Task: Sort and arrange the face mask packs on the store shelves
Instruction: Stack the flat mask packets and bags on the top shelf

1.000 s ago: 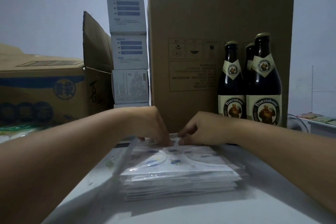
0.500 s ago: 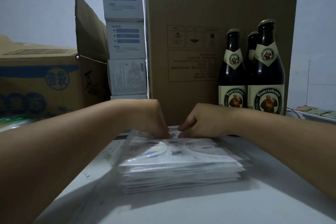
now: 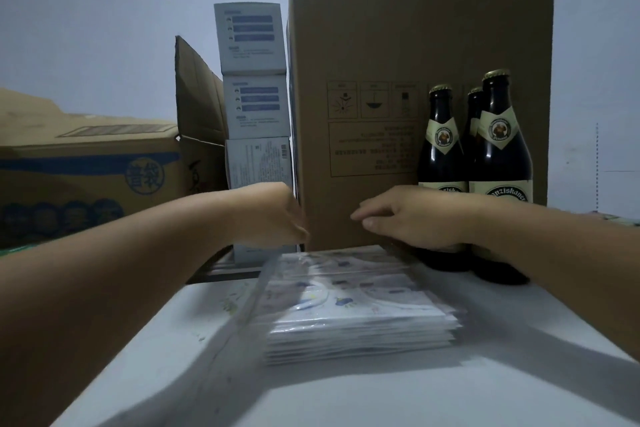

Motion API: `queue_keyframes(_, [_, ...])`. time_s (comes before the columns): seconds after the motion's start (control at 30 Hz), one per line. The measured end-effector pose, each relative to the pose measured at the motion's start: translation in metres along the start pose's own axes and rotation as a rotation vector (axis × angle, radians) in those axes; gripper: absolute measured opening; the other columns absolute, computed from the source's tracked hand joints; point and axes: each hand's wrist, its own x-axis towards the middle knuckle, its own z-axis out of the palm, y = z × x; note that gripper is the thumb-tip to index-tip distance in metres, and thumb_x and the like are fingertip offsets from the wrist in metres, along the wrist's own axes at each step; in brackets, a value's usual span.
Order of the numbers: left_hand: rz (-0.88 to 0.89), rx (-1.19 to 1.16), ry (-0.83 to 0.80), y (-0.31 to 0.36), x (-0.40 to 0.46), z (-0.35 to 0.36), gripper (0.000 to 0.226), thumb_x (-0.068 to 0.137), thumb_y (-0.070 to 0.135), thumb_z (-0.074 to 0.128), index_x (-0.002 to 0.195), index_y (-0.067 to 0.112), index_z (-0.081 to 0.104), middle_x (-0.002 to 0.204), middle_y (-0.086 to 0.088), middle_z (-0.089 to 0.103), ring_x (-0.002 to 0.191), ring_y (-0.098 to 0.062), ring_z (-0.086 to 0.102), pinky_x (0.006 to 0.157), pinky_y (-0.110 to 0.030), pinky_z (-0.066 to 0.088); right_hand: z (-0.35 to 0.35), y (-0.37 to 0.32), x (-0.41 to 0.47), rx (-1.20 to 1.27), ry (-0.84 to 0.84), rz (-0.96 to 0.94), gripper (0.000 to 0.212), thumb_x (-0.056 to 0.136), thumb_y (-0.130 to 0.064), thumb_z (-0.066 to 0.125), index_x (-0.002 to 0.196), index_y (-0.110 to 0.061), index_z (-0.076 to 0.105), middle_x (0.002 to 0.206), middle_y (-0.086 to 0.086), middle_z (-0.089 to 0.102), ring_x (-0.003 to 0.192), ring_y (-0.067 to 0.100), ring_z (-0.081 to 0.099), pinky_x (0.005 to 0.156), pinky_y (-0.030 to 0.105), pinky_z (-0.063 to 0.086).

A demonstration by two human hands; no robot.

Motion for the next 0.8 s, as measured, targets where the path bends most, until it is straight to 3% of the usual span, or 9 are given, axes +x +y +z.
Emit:
queue_keyframes(0.1, [-0.196, -0.189, -0.029, -0.019, -0.019, 0.008, 0.017, 0.091, 0.025, 0.059, 0.102, 0.015, 0.069, 0.095, -0.006, 0.067, 0.081, -0.02, 0.061, 0.064, -0.025, 0.052, -0.005, 0.003, -0.018, 0.08, 0.004, 0.155, 0.033, 0.1, -0.037, 0.044, 0.129, -0.032, 0.056, 0.133, -0.011, 0.055, 0.123, 0.012, 0.048, 0.099, 0.022, 0.033])
queue_keyframes(0.27, [-0.456, -0.778, 0.0, -0.036, -0.042, 0.033, 0.018, 0.086, -0.006, 0.052, 0.075, 0.003, 0.062, 0.06, -0.009, 0.051, 0.051, -0.02, 0.047, 0.051, -0.023, 0.043, 0.012, 0.004, -0.038, 0.23, -0.139, 0.241, 0.032, 0.1, -0.023, 0.045, 0.072, -0.021, 0.059, 0.078, -0.003, 0.059, 0.071, 0.011, 0.053, 0.073, 0.025, 0.044])
queue_keyframes(0.37, [-0.441, -0.894, -0.007, -0.028, -0.046, 0.036, 0.031, 0.078, -0.014, 0.05, 0.055, 0.003, 0.062, 0.041, -0.007, 0.047, 0.038, -0.018, 0.045, 0.041, -0.021, 0.04, 0.015, 0.001, -0.04, 0.286, -0.115, 0.22, 0.028, 0.1, -0.026, 0.047, 0.078, -0.023, 0.063, 0.085, -0.003, 0.064, 0.08, 0.012, 0.058, 0.076, 0.025, 0.045])
queue_keyframes(0.43, [-0.458, -0.972, -0.006, -0.026, -0.046, 0.035, 0.023, 0.081, -0.011, 0.052, 0.066, 0.0, 0.065, 0.051, -0.009, 0.05, 0.041, -0.019, 0.047, 0.042, -0.021, 0.043, 0.014, -0.001, -0.04, 0.31, -0.107, 0.209, 0.025, 0.1, -0.029, 0.048, 0.082, -0.025, 0.064, 0.09, -0.004, 0.064, 0.087, 0.012, 0.058, 0.076, 0.023, 0.044])
queue_keyframes(0.5, [-0.449, -1.005, -0.007, -0.026, -0.046, 0.032, 0.015, 0.084, -0.008, 0.055, 0.076, 0.0, 0.065, 0.067, -0.012, 0.051, 0.052, -0.021, 0.049, 0.047, -0.024, 0.046, 0.013, -0.001, -0.04, 0.304, -0.115, 0.223, 0.025, 0.099, -0.034, 0.048, 0.112, -0.021, 0.065, 0.116, 0.0, 0.063, 0.109, 0.014, 0.056, 0.092, 0.025, 0.042])
queue_keyframes(0.6, [-0.312, -0.782, -0.009, -0.023, -0.056, 0.027, 0.006, 0.094, 0.016, 0.057, 0.092, 0.016, 0.063, 0.091, -0.002, 0.058, 0.082, -0.016, 0.053, 0.071, -0.026, 0.044, 0.009, 0.004, -0.044, 0.212, -0.112, 0.192, 0.05, 0.096, -0.046, 0.047, 0.143, -0.029, 0.04, 0.147, -0.007, 0.041, 0.134, 0.014, 0.038, 0.11, 0.026, 0.027])
queue_keyframes(0.67, [-0.073, -0.578, -0.045, -0.025, -0.07, 0.023, 0.037, 0.097, 0.043, 0.049, 0.131, 0.027, 0.051, 0.13, 0.011, 0.052, 0.111, -0.003, 0.047, 0.091, -0.017, 0.035, 0.005, 0.007, -0.054, 0.076, -0.076, 0.109, 0.059, 0.093, -0.058, 0.044, 0.146, -0.037, 0.03, 0.154, -0.013, 0.029, 0.137, 0.01, 0.032, 0.112, 0.026, 0.026])
queue_keyframes(0.73, [0.193, -0.326, -0.112, -0.028, -0.089, 0.022, 0.077, 0.083, 0.075, 0.034, 0.15, 0.041, 0.016, 0.148, 0.037, 0.009, 0.13, 0.023, 0.011, 0.105, -0.006, 0.006, 0.006, 0.008, -0.072, -0.037, -0.074, -0.034, 0.071, 0.081, -0.076, 0.036, 0.145, -0.048, 0.021, 0.154, -0.026, 0.013, 0.138, 0.0, 0.022, 0.11, 0.023, 0.022])
queue_keyframes(0.8, [0.354, 0.009, -0.129, -0.026, -0.105, 0.024, 0.092, 0.07, 0.089, 0.022, 0.147, 0.048, -0.005, 0.13, 0.05, -0.022, 0.116, 0.036, -0.023, 0.096, -0.001, -0.015, 0.011, 0.005, -0.091, -0.159, -0.119, -0.17, 0.083, 0.069, -0.088, 0.027, 0.142, -0.056, 0.006, 0.149, -0.038, -0.002, 0.136, -0.01, 0.006, 0.11, 0.022, 0.014])
